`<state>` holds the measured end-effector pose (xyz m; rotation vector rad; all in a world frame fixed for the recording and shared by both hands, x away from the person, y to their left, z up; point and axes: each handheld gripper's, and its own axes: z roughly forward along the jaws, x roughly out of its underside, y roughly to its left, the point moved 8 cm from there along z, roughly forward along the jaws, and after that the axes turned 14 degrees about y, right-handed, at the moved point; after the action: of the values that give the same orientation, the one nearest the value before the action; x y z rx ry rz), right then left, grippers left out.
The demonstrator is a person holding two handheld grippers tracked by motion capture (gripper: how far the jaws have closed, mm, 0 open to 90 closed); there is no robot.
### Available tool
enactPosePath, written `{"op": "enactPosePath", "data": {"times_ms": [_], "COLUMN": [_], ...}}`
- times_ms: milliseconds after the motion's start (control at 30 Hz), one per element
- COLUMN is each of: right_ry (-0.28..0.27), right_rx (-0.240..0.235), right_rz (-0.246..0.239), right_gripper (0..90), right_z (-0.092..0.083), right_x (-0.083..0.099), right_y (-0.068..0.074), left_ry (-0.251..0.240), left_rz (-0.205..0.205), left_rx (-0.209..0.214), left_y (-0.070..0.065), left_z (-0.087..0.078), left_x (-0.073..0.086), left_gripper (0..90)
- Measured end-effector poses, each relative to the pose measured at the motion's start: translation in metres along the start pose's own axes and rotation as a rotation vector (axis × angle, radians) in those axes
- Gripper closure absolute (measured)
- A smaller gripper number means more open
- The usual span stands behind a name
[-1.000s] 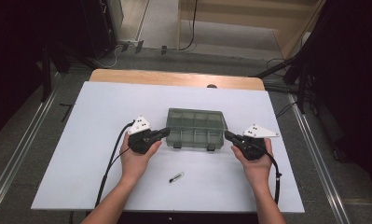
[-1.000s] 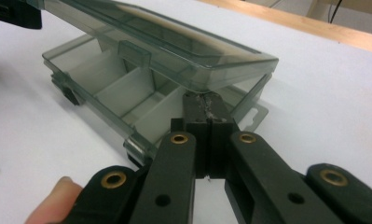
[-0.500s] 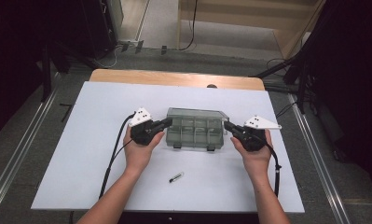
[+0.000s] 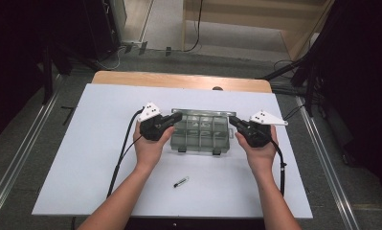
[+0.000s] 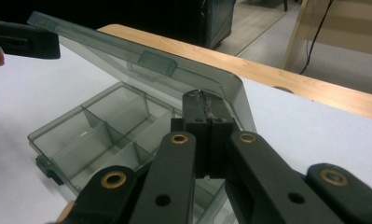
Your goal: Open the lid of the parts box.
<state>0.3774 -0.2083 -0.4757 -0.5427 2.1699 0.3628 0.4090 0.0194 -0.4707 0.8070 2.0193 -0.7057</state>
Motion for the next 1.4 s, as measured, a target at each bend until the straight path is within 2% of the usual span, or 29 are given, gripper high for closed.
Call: {"op": "enactPosePath", "data": {"times_ms": [200, 367, 633, 867, 933, 967, 1100, 1200, 1233, 1267, 1300, 1333, 1400], "right_ry": [-0.006, -0.028, -0.034, -0.04, -0.043, -0.043, -0.05, -0.051, -0.049, -0.052, -0.052, -0.054, -0.055], "right_rx": [0.017, 0.029, 0.045, 0.051, 0.053, 0.053, 0.057, 0.065, 0.066, 0.065, 0.067, 0.07, 0.074], "right_rz": [0.01, 0.023, 0.026, 0.036, 0.039, 0.04, 0.04, 0.044, 0.045, 0.047, 0.051, 0.051, 0.05], "right_gripper": [90.0, 90.0, 90.0, 90.0, 90.0, 90.0, 90.0, 90.0, 90.0, 90.0, 90.0, 90.0, 90.0], "right_z": [0.006, 0.006, 0.008, 0.01, 0.011, 0.011, 0.012, 0.014, 0.015, 0.015, 0.016, 0.016, 0.017], "right_x": [-0.006, -0.012, -0.017, -0.022, -0.023, -0.024, -0.026, -0.027, -0.027, -0.028, -0.029, -0.029, -0.031], "right_y": [0.0, -0.002, -0.005, -0.007, -0.008, -0.008, -0.01, -0.012, -0.013, -0.013, -0.013, -0.014, -0.014], "left_ry": [-0.016, -0.037, -0.048, -0.064, -0.082, -0.084, -0.079, -0.076, -0.063, -0.055, -0.048, -0.053, -0.045], "left_rz": [0.001, 0.024, 0.028, 0.053, 0.031, 0.02, -0.001, -0.042, -0.054, -0.062, -0.04, -0.026, -0.031], "left_rx": [-0.013, -0.03, -0.057, -0.103, -0.111, -0.118, -0.131, -0.131, -0.125, -0.127, -0.106, -0.1, -0.098], "left_y": [0.0, 0.003, 0.008, 0.015, 0.019, 0.021, 0.028, 0.036, 0.039, 0.041, 0.04, 0.04, 0.043], "left_z": [0.003, 0.003, 0.0, -0.01, -0.015, -0.016, -0.016, -0.012, -0.009, -0.006, -0.003, -0.002, 0.003], "left_x": [-0.006, -0.011, -0.013, -0.013, -0.01, -0.009, -0.003, -0.002, -0.002, -0.003, -0.002, -0.003, -0.004], "left_gripper": [90.0, 90.0, 90.0, 89.9, 88.7, 80.7, 63.8, 46.3, 37.6, 23.8, 7.1, 0.0, 0.0]}}
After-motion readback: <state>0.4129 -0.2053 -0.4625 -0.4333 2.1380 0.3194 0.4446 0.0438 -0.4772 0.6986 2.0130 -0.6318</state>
